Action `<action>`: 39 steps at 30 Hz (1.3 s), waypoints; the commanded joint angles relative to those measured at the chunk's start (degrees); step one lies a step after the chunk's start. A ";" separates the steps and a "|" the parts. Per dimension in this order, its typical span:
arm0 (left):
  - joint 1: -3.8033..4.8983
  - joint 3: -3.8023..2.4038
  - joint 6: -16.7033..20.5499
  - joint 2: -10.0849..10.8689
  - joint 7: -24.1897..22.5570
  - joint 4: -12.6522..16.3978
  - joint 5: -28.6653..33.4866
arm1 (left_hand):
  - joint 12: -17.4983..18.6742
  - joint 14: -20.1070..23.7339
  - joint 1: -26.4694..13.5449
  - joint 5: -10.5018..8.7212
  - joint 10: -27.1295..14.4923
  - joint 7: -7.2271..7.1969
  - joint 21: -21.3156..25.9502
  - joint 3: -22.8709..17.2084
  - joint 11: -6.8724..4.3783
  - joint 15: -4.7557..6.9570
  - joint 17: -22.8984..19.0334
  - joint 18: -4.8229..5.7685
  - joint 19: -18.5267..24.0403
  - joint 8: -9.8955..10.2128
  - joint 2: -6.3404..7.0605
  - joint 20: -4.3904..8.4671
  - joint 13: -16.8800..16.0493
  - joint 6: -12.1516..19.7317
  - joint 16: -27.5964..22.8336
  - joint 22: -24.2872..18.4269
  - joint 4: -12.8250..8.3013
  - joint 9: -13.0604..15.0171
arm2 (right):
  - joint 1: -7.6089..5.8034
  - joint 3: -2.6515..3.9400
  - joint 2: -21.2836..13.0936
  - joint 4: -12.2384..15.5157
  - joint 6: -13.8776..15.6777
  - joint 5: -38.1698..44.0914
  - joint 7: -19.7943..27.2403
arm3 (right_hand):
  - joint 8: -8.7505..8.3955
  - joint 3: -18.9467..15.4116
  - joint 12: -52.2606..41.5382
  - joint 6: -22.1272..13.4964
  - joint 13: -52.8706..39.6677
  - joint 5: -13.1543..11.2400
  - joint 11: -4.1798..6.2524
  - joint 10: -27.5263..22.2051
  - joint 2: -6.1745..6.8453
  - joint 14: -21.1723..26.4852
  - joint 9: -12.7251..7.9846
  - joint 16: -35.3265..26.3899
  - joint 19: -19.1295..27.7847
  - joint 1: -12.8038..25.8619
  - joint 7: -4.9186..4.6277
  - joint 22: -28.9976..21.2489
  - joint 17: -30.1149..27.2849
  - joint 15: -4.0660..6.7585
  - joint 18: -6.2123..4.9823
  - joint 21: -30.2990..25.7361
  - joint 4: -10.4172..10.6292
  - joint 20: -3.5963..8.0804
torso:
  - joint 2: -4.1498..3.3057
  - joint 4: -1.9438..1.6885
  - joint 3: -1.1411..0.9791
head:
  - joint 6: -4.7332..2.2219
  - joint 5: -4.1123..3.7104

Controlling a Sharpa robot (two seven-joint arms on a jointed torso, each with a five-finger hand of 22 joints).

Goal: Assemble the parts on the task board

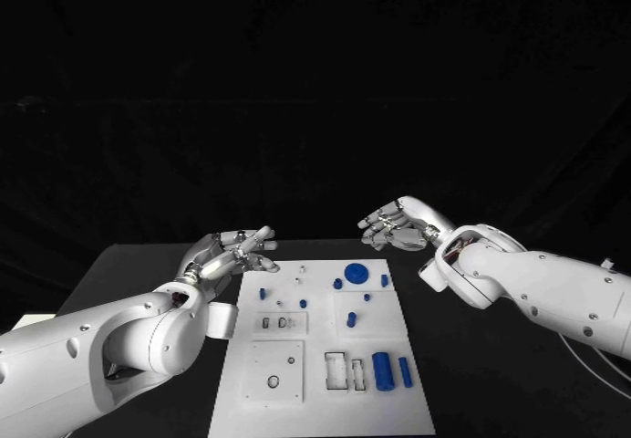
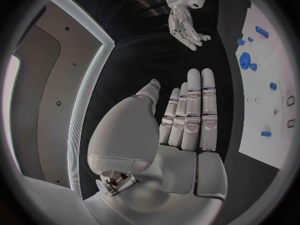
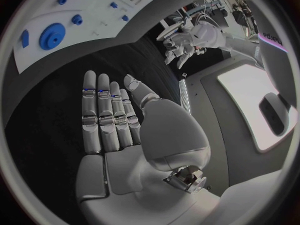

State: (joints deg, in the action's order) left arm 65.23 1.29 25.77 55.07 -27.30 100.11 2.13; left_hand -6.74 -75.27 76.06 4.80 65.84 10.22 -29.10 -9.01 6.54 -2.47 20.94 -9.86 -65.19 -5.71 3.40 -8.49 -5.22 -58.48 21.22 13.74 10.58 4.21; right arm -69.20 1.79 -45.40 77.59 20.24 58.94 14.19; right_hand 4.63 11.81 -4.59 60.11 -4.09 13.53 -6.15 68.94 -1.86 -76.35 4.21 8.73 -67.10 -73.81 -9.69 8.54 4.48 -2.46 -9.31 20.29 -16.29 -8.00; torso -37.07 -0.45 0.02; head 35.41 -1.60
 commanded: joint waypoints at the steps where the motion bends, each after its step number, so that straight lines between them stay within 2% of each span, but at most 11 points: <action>1: 0.48 -0.14 -3.19 0.93 0.76 2.11 0.11 | 0.72 0.16 -0.53 -0.24 0.48 0.15 -3.60 -0.09 -0.20 0.09 3.71 -0.31 -0.53 0.57 0.06 0.40 -0.22 -0.63 3.36 2.30 -0.48 -0.04 | -0.89 0.11 0.26 0.06 -4.72 17.78 -7.12 | -0.72 0.66 0.69 2.91 -0.57 0.62 2.64 4.60 1.92 -10.74 0.14 20.62 -10.32 1.34 1.97 5.86 8.57 3.85 -1.32 11.30 0.53 4.76 | -2.52 -0.75 0.34 | -0.20 -0.77; 2: 0.63 -0.18 -3.30 1.33 0.84 2.84 0.14 | 0.92 0.36 -0.62 -0.23 0.54 0.13 -4.79 -0.15 -0.22 0.21 4.95 -0.33 -0.41 0.73 0.03 0.51 -0.29 -0.73 4.54 3.09 -0.59 -0.03 | -1.24 0.12 0.28 0.29 -5.26 20.11 -8.15 | -0.81 0.58 0.93 2.83 -0.53 0.57 2.64 4.28 2.30 -11.17 0.11 31.45 -11.17 1.87 1.96 6.52 19.43 4.06 -1.21 12.47 0.60 4.83 | -2.94 -0.87 0.37 | -0.49 -0.91; 3: 0.77 -0.22 -3.37 1.73 0.90 3.57 0.18 | 1.18 1.04 -0.78 -0.23 0.64 0.12 -6.38 -0.20 -0.31 0.20 6.60 -0.31 -0.06 0.97 0.01 0.59 -0.40 -0.86 5.97 4.18 -0.74 -0.02 | -1.55 0.13 0.28 0.59 -5.76 22.25 -9.16 | -0.95 1.36 0.54 2.74 -0.64 0.78 2.16 4.26 2.21 -10.80 0.04 44.61 -12.99 2.20 2.79 8.39 30.27 4.39 -0.94 15.68 0.49 4.96 | -3.47 -1.03 0.42 | -0.64 -1.06; 5: 0.99 -0.32 -3.41 2.35 0.98 4.77 0.42 | 1.62 1.99 -1.00 -0.22 0.51 0.16 -8.32 -0.29 -0.26 0.19 8.52 -0.31 0.61 1.30 -0.06 0.56 -0.48 -0.90 7.57 5.52 -0.90 -0.03 | -2.02 0.18 0.30 1.19 -6.50 25.78 -10.78 | -0.84 1.75 0.88 2.87 -0.57 0.63 2.73 3.20 2.93 -10.61 0.07 51.56 -15.24 3.38 1.75 23.75 38.20 4.22 1.26 28.38 0.66 4.79 | -4.22 -1.24 0.44 | -1.03 -1.14; 6: 1.11 -0.37 -3.43 2.62 1.01 5.36 0.56 | 1.81 2.34 -1.08 -0.20 0.43 0.03 -9.23 -0.33 -0.09 0.10 9.35 -0.43 0.85 1.43 -0.08 0.64 -0.52 -0.91 8.33 6.13 -0.99 -0.02 | -2.23 0.24 0.33 1.51 -6.88 27.51 -11.58 | -0.87 2.11 0.94 2.81 -0.59 0.64 2.70 2.89 3.12 -10.58 0.06 54.24 -15.93 3.52 1.93 29.58 41.58 4.14 1.98 33.10 0.58 4.81 | -4.59 -1.40 0.45 | -1.24 -1.21; 8: 1.35 -0.46 -3.50 3.08 1.07 6.45 0.78 | 2.14 2.84 -1.29 -0.20 0.36 0.04 -11.67 -0.36 -0.09 0.15 11.30 -0.52 0.93 1.65 -0.04 0.64 -0.62 -0.92 10.33 7.71 -1.20 -0.02 | -2.60 0.35 0.40 2.07 -7.66 30.47 -13.06 | -0.99 2.80 0.85 2.53 -0.55 0.46 2.52 1.80 3.72 -10.06 0.02 57.01 -16.48 4.08 1.97 36.90 44.69 3.78 2.81 39.40 0.63 4.79 | -5.10 -1.64 0.44 | -1.18 -1.31; 16: 1.89 -0.71 -3.88 4.34 1.17 9.57 1.11 | 2.85 4.94 -1.79 -0.25 -0.57 0.14 -16.38 -0.26 0.15 0.17 14.51 -0.51 2.00 1.91 0.11 0.39 -0.64 -0.41 13.38 10.79 -1.65 -0.09 | -3.15 0.54 1.21 3.27 -9.12 37.52 -16.26 | -0.86 4.13 0.95 2.95 -0.74 0.04 2.25 0.23 4.85 -9.24 0.19 61.98 -15.19 4.77 2.12 43.96 51.44 3.60 3.27 45.92 1.39 4.25 | -6.81 -2.49 0.47 | -2.08 -1.68; 24: 2.27 -0.79 -3.92 4.70 1.12 10.12 1.92 | 2.94 10.26 -2.03 -0.26 -2.12 0.62 -15.55 -0.18 0.83 -0.84 13.93 -0.52 6.62 1.96 0.08 -0.60 -0.28 0.59 11.01 10.60 -2.09 -0.19 | -3.39 0.57 2.17 3.68 -10.66 39.79 -16.78 | -0.85 5.14 1.00 3.51 -0.96 -0.21 2.08 -0.23 5.28 -9.11 0.31 63.72 -14.34 4.56 2.08 46.35 53.89 3.49 3.35 48.35 2.04 3.78 | -7.72 -2.72 0.52 | -2.25 -1.75; 27: 2.31 -0.80 -3.93 4.68 1.09 10.05 2.17 | 2.94 10.67 -2.05 -0.25 -2.32 0.70 -15.33 -0.19 0.92 -0.94 13.70 -0.56 7.06 1.98 0.06 -0.75 -0.22 0.76 10.69 10.45 -2.15 -0.20 | -3.41 0.57 2.57 3.67 -11.26 40.39 -16.80 | -0.87 5.39 1.01 3.50 -0.96 -0.26 2.04 -0.40 5.32 -9.12 0.31 64.05 -14.22 4.43 2.05 46.81 54.38 3.44 3.38 48.79 2.14 3.70 | -7.92 -2.74 0.53 | -2.16 -1.68; 34: 2.34 -0.81 -3.89 4.73 1.11 10.01 2.39 | 2.97 11.14 -2.12 -0.25 -2.75 0.90 -14.98 -0.15 1.11 -1.12 13.32 -0.60 7.59 2.02 0.08 -0.97 -0.10 1.13 10.22 10.18 -2.24 -0.24 | -3.38 0.56 3.16 3.45 -13.16 41.72 -17.07 | -0.85 5.73 1.04 3.62 -0.90 -0.55 1.91 -0.86 5.56 -9.18 0.34 64.67 -14.02 4.34 1.96 47.61 55.28 3.32 3.43 49.58 2.39 3.54 | -8.43 -3.20 0.69 | -2.15 -2.04; 39: 2.36 -0.81 -3.73 4.90 1.12 10.03 2.46 | 3.00 11.28 -2.18 -0.26 -2.96 0.98 -14.86 -0.11 1.19 -1.19 13.20 -0.61 7.74 2.05 0.10 -1.05 -0.04 1.32 10.08 10.08 -2.25 -0.26 | -3.30 0.55 3.40 3.44 -14.43 42.47 -17.29 | -0.83 5.88 1.02 3.72 -0.89 -0.67 1.90 -0.94 5.54 -9.17 0.36 64.76 -13.92 4.23 1.96 47.71 55.39 3.30 3.41 49.73 2.46 3.49 | -8.87 -3.15 0.75 | -2.28 -1.96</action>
State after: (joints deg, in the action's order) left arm 67.51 0.52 23.17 59.96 -25.93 110.02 4.18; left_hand -3.97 -64.41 74.46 4.81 63.26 11.24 -44.14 -9.01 7.66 -3.69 34.22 -9.84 -57.82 -3.87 3.62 -9.50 -5.31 -57.61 31.46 23.91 8.68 4.05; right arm -72.54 2.31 -42.10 81.03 8.33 99.20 -2.39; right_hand 3.95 17.33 -3.93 63.45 -4.98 13.18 -4.31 68.27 3.17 -83.92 4.50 73.18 -81.53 -69.37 -7.58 56.19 59.81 1.12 -7.06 69.74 -13.75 -4.53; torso -45.60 -3.52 0.70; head 33.15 -3.55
